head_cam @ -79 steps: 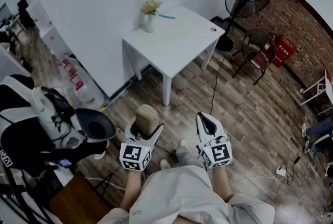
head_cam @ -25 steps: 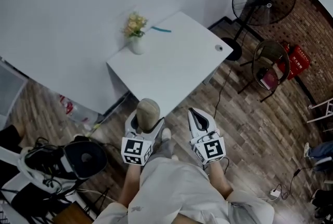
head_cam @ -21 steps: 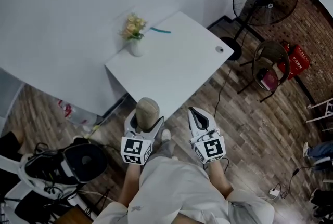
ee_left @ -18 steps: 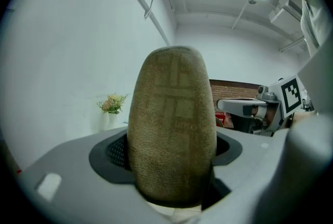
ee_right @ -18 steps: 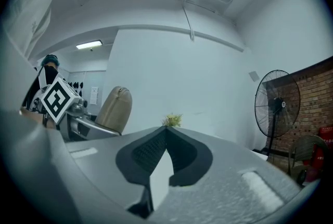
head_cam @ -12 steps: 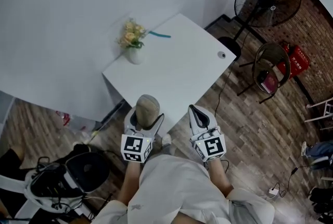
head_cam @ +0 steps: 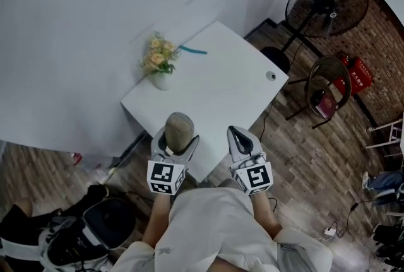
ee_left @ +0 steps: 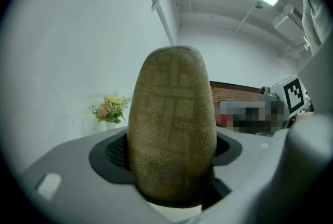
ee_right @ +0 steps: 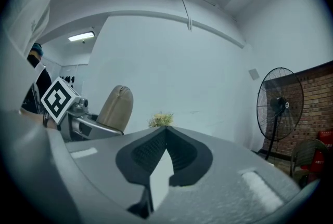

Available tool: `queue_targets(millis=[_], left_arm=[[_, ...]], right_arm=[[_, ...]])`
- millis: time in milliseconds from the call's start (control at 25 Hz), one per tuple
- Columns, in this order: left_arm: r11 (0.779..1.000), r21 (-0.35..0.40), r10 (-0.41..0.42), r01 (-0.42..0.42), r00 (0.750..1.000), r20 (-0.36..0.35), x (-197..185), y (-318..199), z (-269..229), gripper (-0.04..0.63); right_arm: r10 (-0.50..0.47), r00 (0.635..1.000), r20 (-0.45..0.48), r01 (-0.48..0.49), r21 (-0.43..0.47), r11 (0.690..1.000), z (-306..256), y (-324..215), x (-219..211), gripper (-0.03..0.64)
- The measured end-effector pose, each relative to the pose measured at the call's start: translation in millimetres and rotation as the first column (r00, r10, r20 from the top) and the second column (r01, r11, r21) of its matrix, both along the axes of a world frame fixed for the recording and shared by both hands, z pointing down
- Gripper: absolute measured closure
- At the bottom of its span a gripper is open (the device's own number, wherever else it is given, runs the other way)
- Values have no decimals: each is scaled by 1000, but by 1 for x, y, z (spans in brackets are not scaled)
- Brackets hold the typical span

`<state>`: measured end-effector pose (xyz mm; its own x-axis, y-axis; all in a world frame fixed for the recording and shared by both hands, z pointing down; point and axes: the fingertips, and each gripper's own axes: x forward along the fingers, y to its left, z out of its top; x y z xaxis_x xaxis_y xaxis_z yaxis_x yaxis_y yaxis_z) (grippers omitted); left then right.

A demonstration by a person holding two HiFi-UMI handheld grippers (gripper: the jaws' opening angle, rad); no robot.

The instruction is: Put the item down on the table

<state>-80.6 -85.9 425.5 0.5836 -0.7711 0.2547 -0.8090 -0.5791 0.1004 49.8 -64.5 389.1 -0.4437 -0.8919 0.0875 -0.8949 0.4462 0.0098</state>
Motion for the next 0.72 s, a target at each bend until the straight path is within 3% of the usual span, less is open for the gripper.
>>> queue_targets(millis=[360,720], left_arm=[[1000,-27,-3,2,1000,-20,9,-50,10,193],[997,-71,-45,43,999,-29,16,-76,37,193]], right_arm=[[17,1000,-18,-18,-22,1000,4,-45,12,614],[-40,999,-24,38,-73,997,28,-81,11,614]])
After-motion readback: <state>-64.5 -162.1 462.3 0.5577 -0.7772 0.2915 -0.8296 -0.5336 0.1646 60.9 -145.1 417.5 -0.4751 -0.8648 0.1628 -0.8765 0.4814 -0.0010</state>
